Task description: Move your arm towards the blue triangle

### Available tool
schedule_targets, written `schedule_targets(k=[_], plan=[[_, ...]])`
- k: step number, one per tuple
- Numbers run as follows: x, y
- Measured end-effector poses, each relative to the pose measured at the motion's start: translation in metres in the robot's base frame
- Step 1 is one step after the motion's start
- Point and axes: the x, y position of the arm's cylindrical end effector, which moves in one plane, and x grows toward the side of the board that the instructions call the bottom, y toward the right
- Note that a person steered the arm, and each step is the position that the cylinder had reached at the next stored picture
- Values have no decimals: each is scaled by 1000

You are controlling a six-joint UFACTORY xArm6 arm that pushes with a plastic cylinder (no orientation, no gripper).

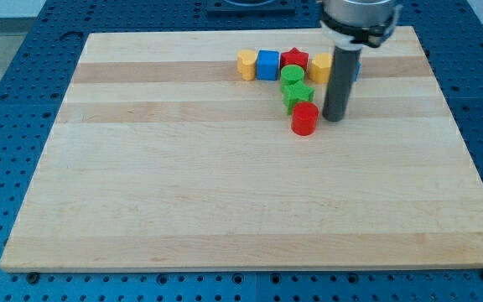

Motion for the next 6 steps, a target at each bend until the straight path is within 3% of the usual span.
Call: schedule_targets(k=[1,3,4,5,6], plan=[[-6,58],[-97,135],[-141,128],[-153,99],[-128,62]])
